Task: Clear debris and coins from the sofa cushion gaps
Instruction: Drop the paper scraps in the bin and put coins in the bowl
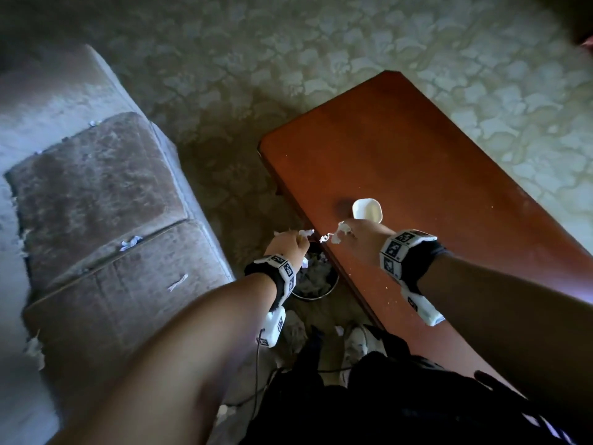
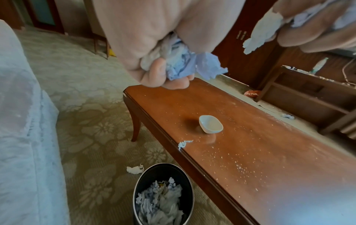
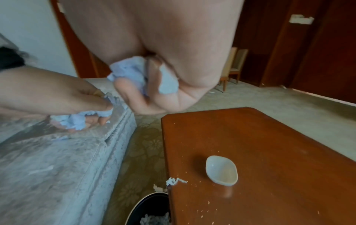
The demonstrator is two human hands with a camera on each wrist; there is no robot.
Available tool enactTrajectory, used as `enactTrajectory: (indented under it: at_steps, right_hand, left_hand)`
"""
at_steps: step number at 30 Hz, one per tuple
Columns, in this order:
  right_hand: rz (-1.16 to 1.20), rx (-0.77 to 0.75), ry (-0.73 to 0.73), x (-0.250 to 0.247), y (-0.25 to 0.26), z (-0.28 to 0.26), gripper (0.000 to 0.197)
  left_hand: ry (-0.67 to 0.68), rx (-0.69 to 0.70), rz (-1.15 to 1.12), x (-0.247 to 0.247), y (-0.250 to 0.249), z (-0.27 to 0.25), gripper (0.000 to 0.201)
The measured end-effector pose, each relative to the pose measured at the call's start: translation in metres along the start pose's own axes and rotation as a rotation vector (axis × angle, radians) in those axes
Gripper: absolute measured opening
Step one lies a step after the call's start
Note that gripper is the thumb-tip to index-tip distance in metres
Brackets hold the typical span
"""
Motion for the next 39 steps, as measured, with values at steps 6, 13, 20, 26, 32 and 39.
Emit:
enactTrajectory:
  at_steps: [6, 13, 20, 26, 32, 39]
  right_hand:
    - [0.132, 0.063, -0.01, 0.004, -0.011, 0.014, 0.033]
    - [0.19, 0.08, -0.009, 0.041, -0.042, 0.065, 0.035]
    - [0.228, 0.138, 0.045, 0.127, -0.097, 0.14, 0.038]
    - [0.29, 0.176, 0.036, 0.17, -0.133, 0.166, 0.034]
    - [0.288, 0.194, 0.047, 0.189, -0.146, 0.181, 0.037]
    - [0.314, 0.212, 0.045, 0.193, -0.149, 0.19, 0.036]
  left_hand:
    - [-0.022, 0.066, 0.062, 0.004, 0.001, 0.033, 0.035]
    - [-0.005, -0.007, -0.054, 0.057, 0.013, 0.085, 0.037]
    - [-0.05, -0.038, -0.047, 0.146, 0.038, 0.152, 0.05]
    - [-0.028, -0.065, -0.01, 0.185, 0.05, 0.172, 0.046]
    - [0.056, -0.117, -0.091, 0.208, 0.064, 0.177, 0.072]
    - [0.1, -0.062, -0.225, 0.199, 0.06, 0.176, 0.067]
Point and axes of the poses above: each hand's wrist, its own z-axis towards the middle knuckle, its own x-axis out of the palm, y = z × x, the point moved 7 cm from there along z, towards the middle knuckle, and after that the axes turned 12 degrees about z, right-handed, at the moved point
